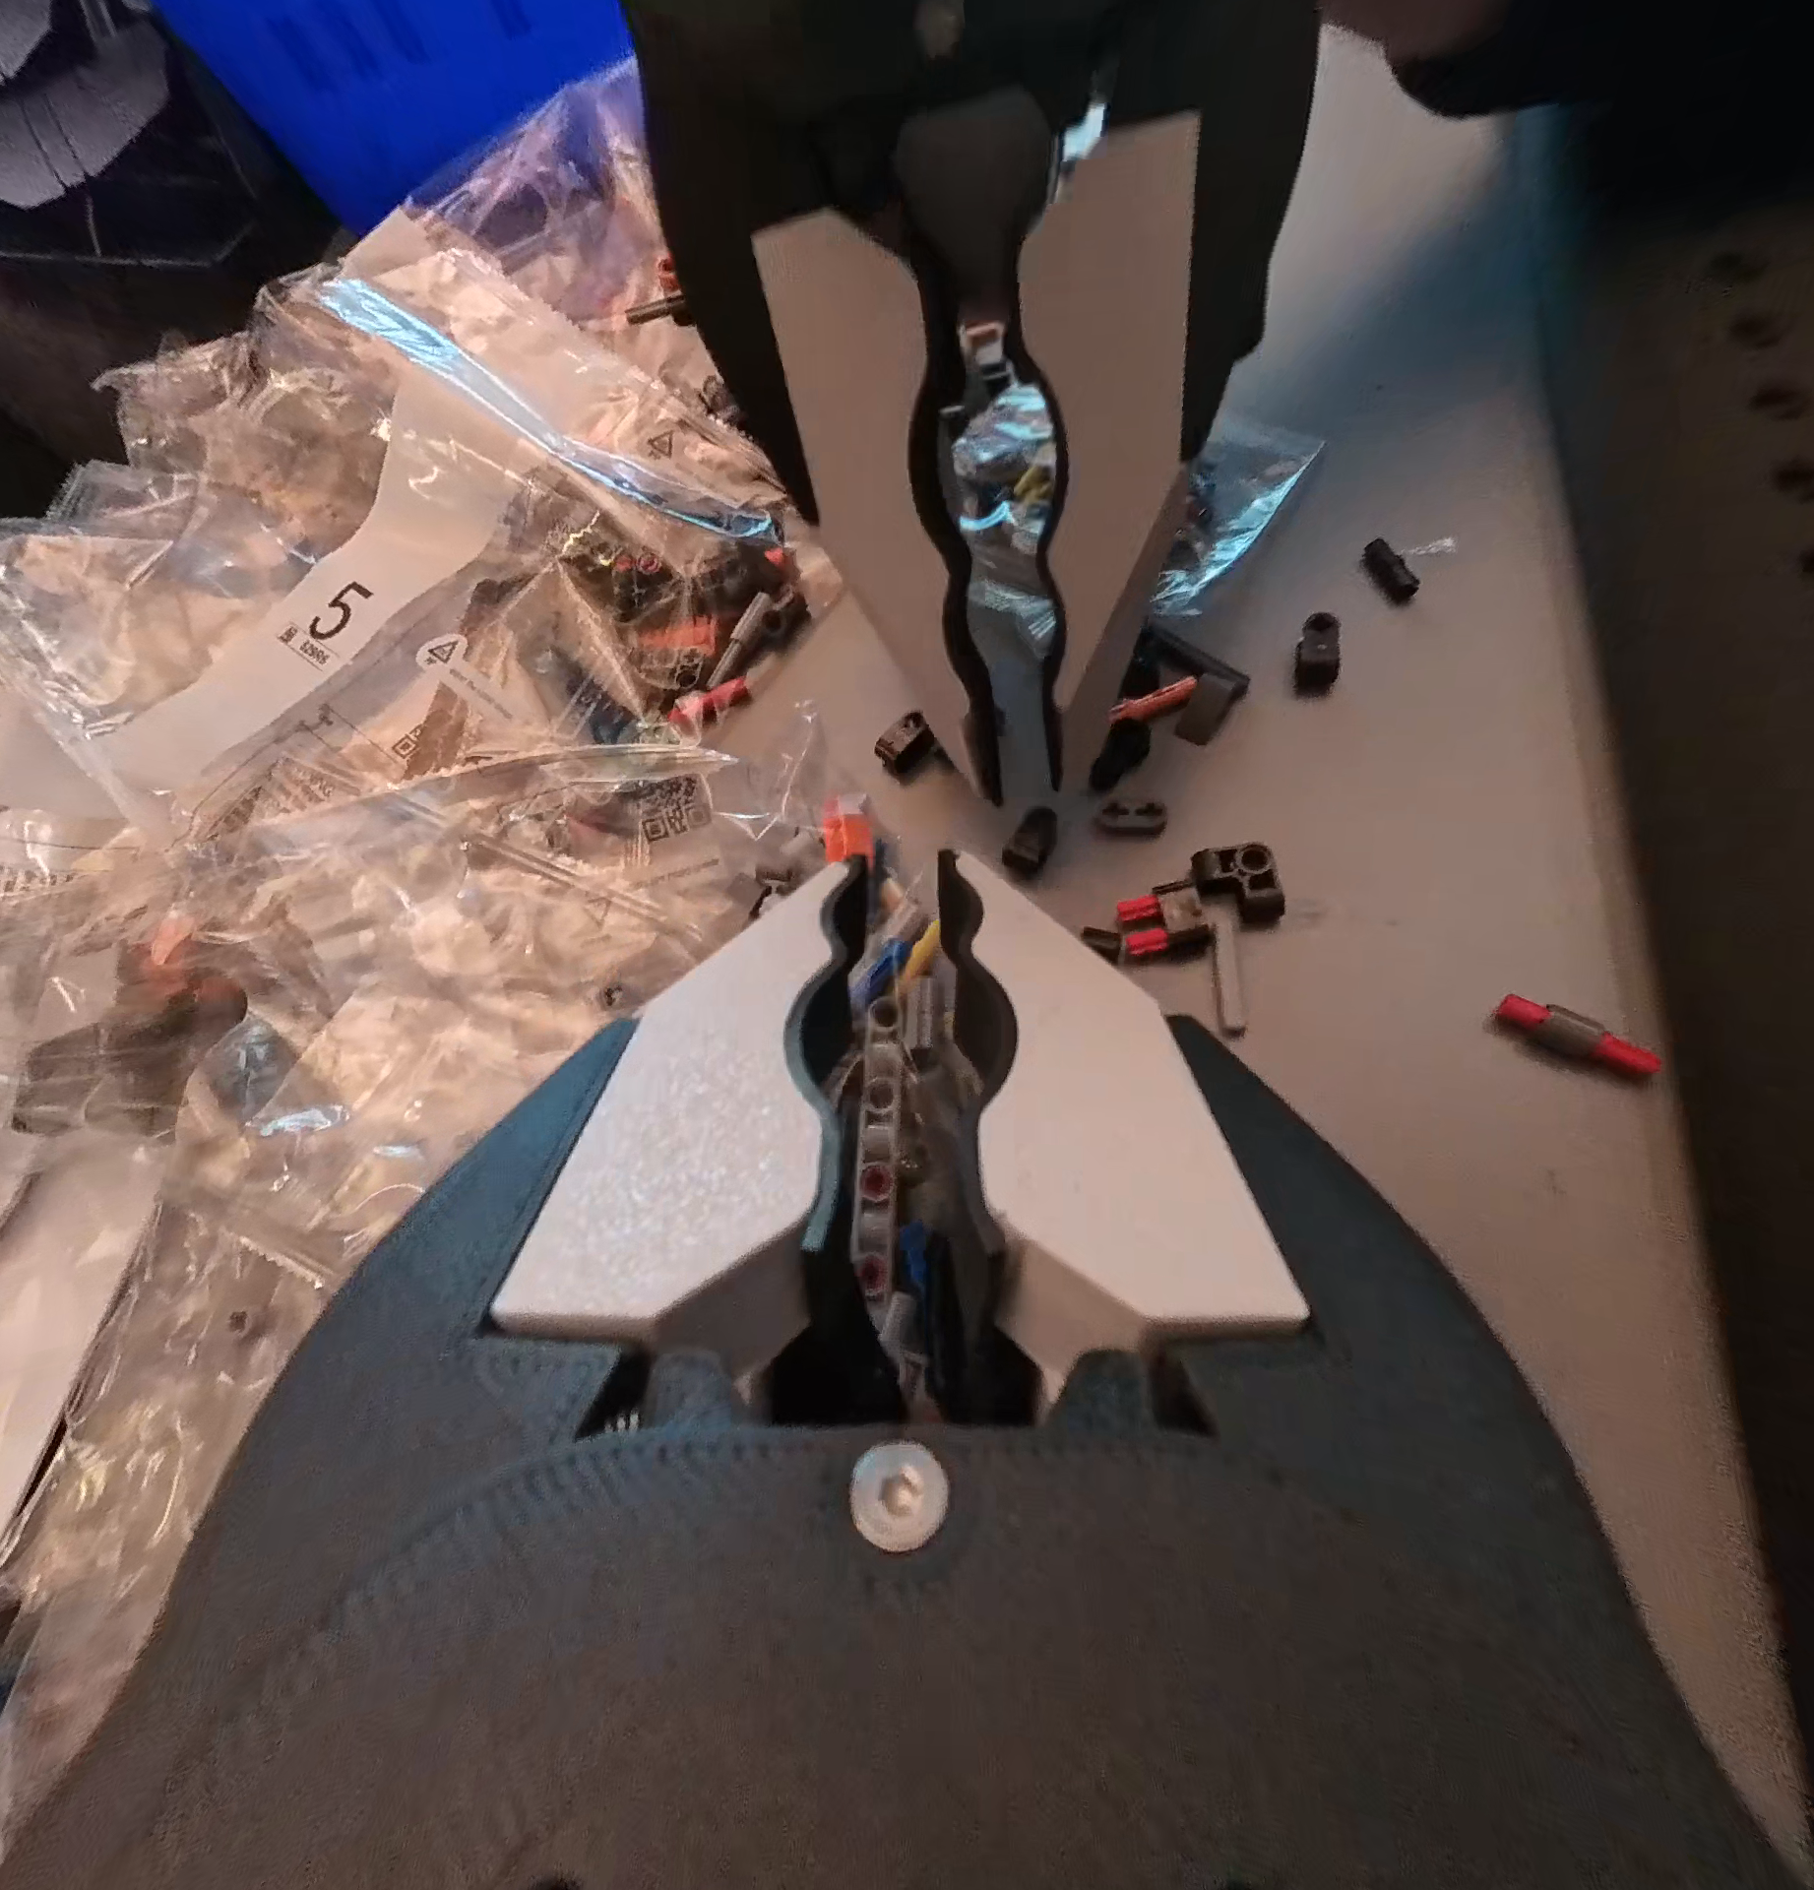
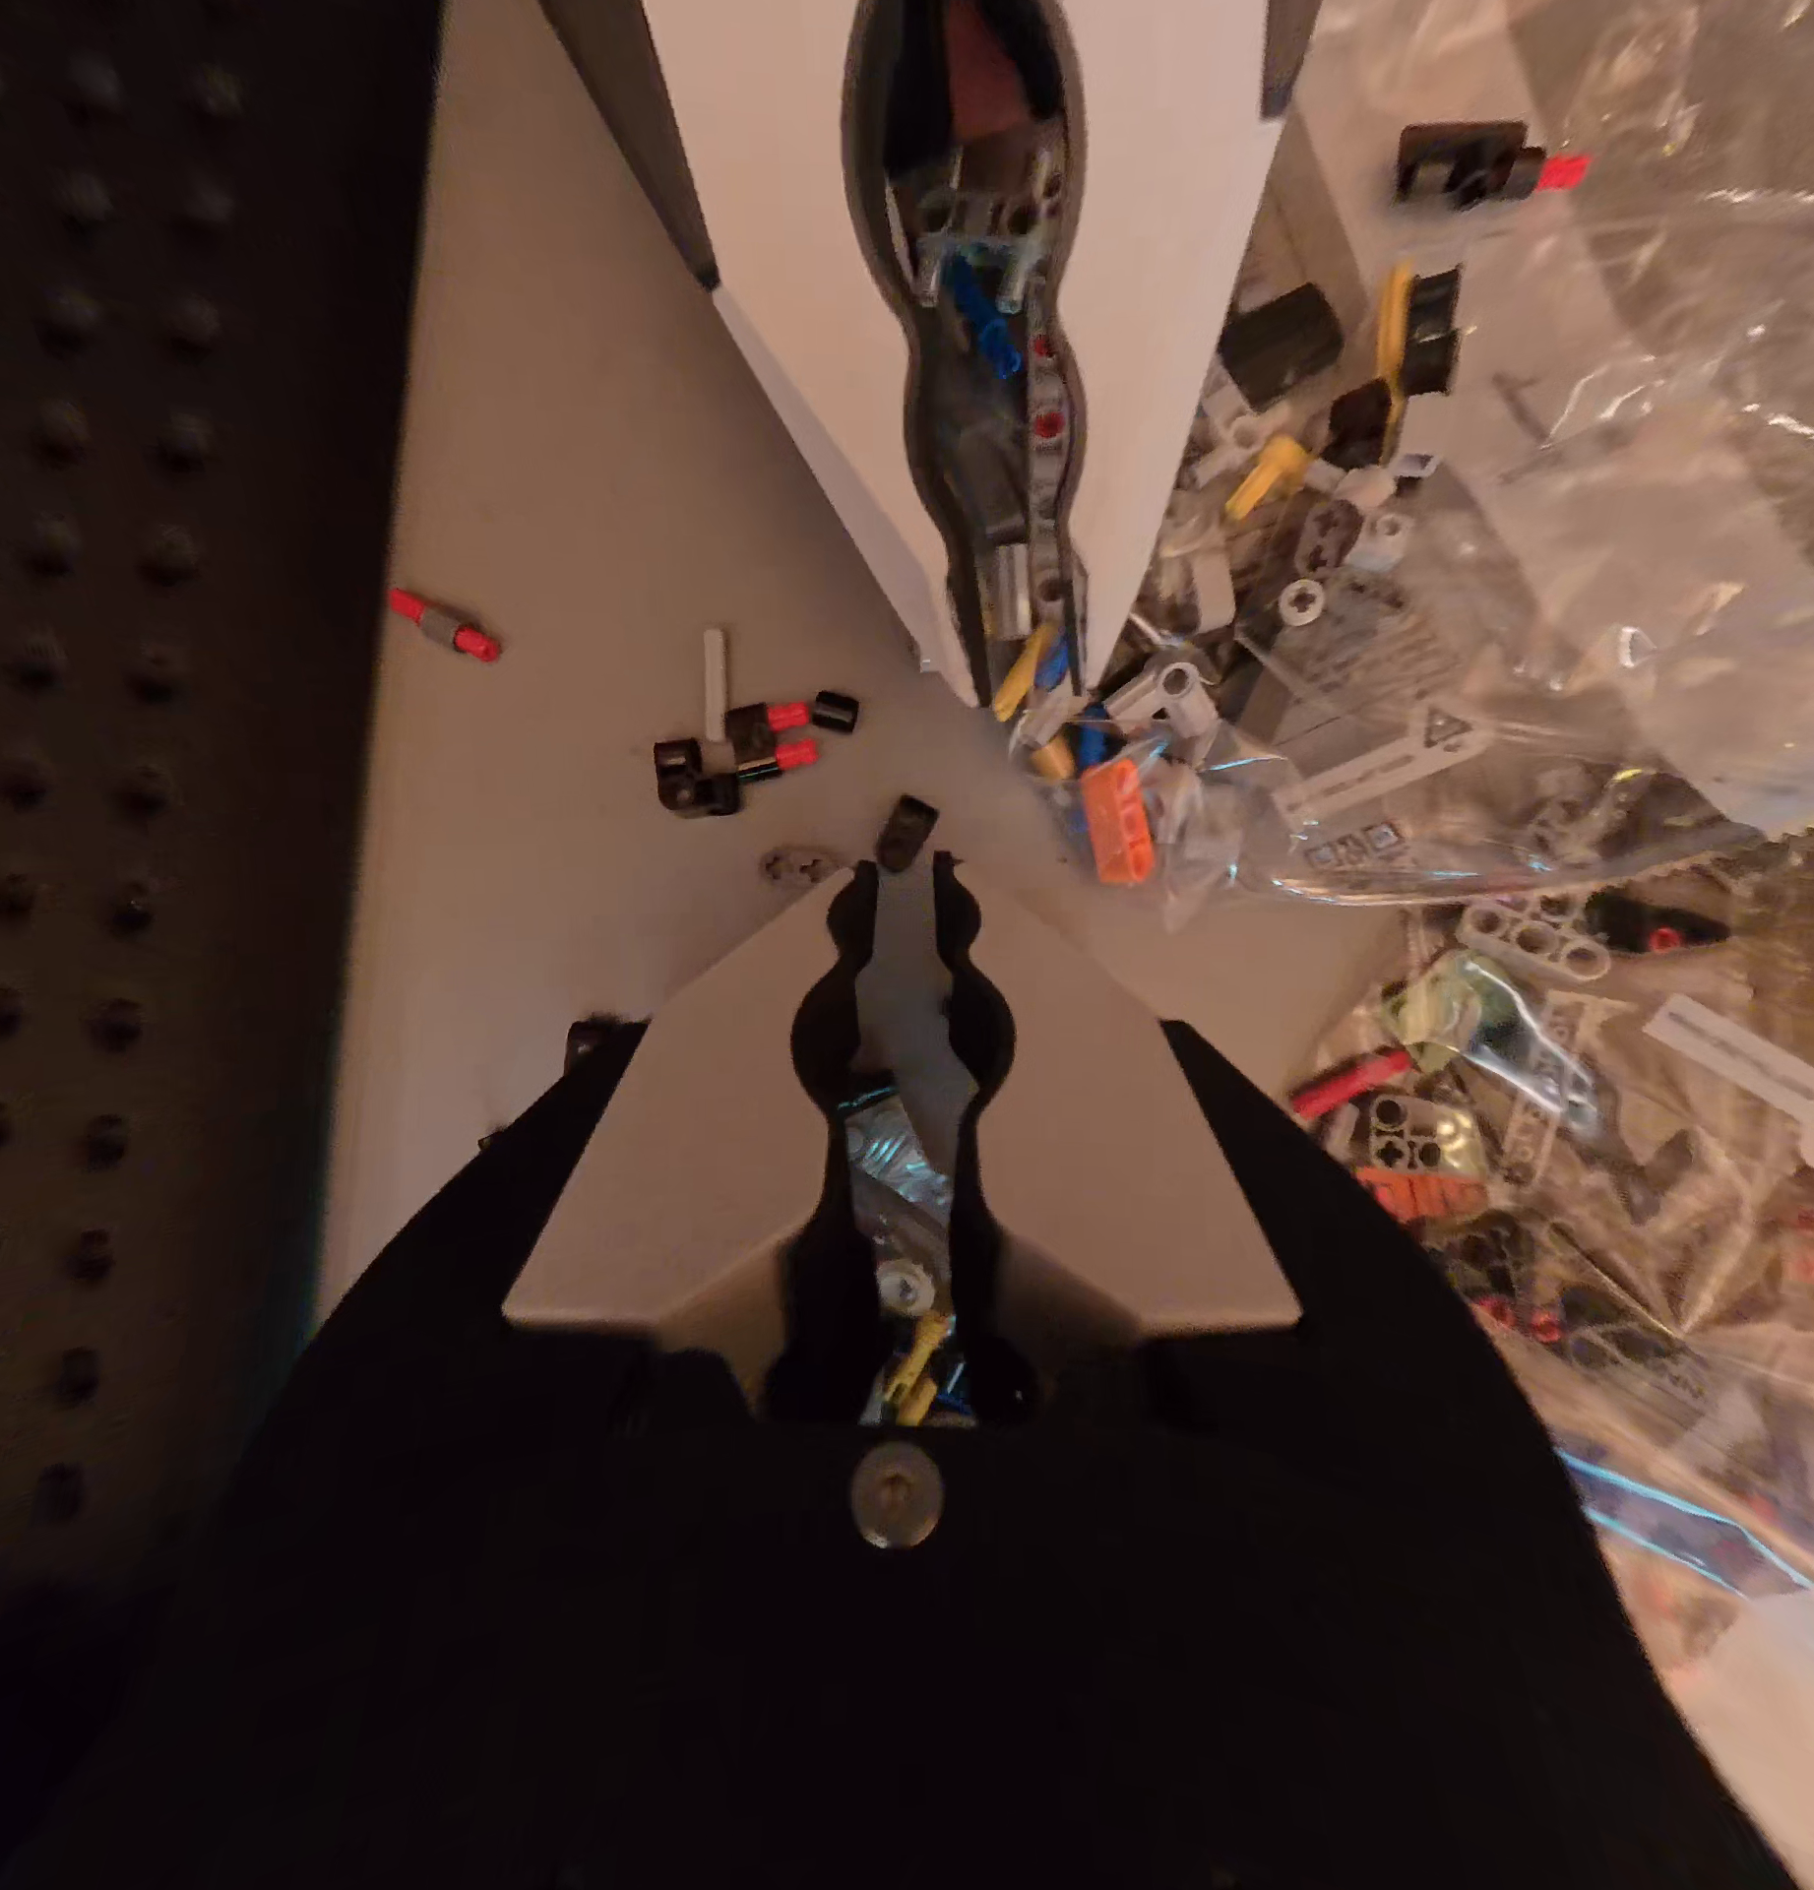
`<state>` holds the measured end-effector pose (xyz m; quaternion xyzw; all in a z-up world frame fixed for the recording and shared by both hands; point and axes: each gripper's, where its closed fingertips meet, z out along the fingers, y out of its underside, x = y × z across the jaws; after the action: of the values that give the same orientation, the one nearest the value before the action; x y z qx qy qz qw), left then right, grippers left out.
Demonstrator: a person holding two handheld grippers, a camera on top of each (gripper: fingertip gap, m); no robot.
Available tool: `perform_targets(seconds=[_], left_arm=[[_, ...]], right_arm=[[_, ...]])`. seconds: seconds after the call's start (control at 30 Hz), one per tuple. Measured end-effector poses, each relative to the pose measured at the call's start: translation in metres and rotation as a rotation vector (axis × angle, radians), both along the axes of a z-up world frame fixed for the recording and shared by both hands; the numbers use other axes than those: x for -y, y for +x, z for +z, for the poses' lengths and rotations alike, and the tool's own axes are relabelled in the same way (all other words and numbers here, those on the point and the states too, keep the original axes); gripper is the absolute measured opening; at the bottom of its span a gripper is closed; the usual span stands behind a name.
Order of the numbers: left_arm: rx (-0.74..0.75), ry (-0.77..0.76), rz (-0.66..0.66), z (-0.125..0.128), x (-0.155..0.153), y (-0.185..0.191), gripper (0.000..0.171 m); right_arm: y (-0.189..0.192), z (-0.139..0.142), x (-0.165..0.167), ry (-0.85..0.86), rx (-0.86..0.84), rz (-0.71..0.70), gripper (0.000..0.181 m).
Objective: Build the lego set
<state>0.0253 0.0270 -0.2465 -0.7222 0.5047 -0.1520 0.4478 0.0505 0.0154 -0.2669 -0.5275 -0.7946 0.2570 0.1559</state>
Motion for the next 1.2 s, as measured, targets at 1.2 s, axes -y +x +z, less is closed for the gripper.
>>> perform_targets(seconds=[1.2], left_arm=[[-0.228,0.003,-0.237,-0.026,0.048,0.017,0.040]], right_arm=[[0.032,0.011,-0.008,-0.098,0.016,-0.030,0.009]])
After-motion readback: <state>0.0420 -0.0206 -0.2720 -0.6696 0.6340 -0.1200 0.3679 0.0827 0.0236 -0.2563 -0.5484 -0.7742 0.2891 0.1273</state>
